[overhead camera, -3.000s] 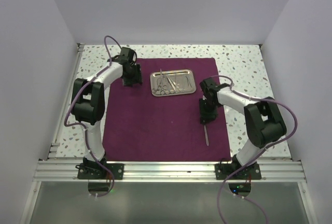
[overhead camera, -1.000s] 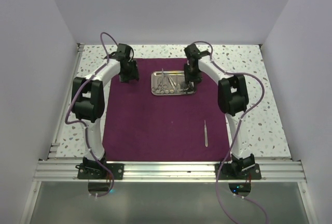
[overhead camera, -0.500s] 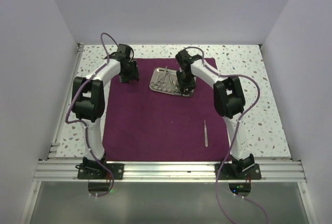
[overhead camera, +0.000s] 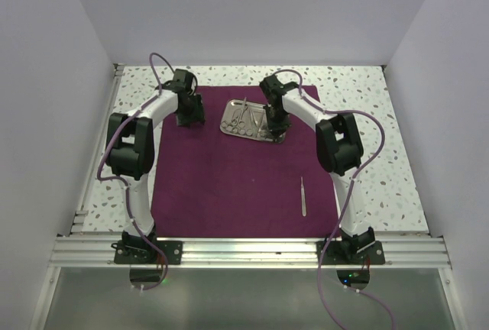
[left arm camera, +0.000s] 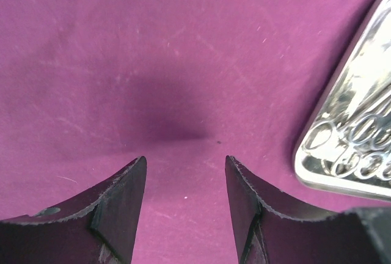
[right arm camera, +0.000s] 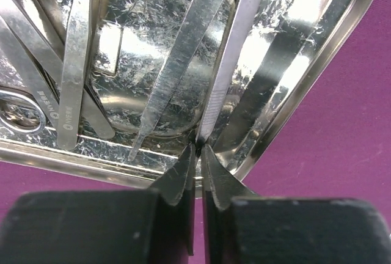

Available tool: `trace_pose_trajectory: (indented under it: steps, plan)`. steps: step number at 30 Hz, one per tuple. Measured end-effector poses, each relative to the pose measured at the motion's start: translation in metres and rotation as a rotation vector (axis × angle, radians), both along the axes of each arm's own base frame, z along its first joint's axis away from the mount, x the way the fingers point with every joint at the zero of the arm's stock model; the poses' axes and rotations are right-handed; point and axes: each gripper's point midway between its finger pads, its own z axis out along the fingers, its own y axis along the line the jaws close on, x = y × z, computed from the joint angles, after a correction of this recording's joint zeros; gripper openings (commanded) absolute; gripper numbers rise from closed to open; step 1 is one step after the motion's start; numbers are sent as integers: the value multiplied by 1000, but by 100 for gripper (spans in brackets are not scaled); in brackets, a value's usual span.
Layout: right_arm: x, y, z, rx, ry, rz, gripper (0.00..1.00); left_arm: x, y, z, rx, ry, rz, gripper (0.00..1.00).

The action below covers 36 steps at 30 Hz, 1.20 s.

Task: Open and lay out the surgical kit
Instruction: Pick up the medical item from the container.

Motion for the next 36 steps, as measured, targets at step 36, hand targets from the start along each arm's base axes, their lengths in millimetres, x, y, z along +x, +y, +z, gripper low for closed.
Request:
trace_pose_trajectory:
  steps: [36]
  plan:
    - [-45,-20,108,3,-19,-65,0,-9,-6,-7,-36,17,-10,57]
